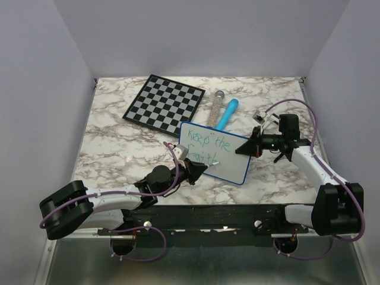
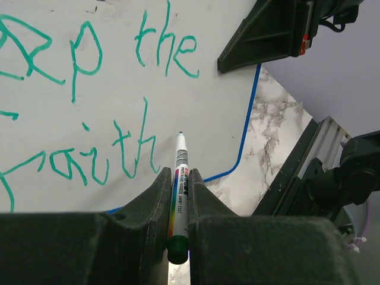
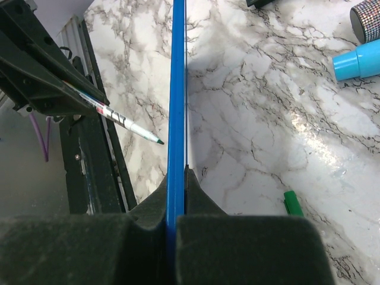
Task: Write a sentence on the whiteboard
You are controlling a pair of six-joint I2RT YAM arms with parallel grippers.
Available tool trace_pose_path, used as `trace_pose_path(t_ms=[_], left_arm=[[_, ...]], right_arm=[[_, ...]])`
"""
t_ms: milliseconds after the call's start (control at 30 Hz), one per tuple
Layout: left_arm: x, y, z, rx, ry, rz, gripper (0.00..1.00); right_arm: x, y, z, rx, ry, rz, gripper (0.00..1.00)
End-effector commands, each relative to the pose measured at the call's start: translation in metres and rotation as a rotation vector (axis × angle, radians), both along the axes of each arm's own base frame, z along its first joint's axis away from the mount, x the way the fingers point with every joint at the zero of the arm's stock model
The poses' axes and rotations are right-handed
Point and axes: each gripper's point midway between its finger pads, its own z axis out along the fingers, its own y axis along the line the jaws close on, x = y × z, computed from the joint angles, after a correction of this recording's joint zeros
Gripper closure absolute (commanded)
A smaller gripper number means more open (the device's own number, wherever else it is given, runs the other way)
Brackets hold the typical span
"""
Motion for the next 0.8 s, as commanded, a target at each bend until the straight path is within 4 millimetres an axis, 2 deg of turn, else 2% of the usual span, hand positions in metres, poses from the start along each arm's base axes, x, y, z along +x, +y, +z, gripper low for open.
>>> trace_pose_path(t_ms=[0,333,767], left_arm=[[-0.004,-0.010,0.014,-0.030,-0.035,-0.048,1.00],[-0.007,-0.008,0.018,-0.038,-0.040,-0.053,1.00],[-0.002,0.001,0.017,0.018,-0.042,0.043,1.00]], right_arm=[[0.000,0.006,0.024,0.053,-0.062,0.050,0.99],[0.000,0.007,0.025,0.056,-0.060,0.049,0.99],[0.003,0.007,0.022,0.060,-0.033,0.028,0.99]])
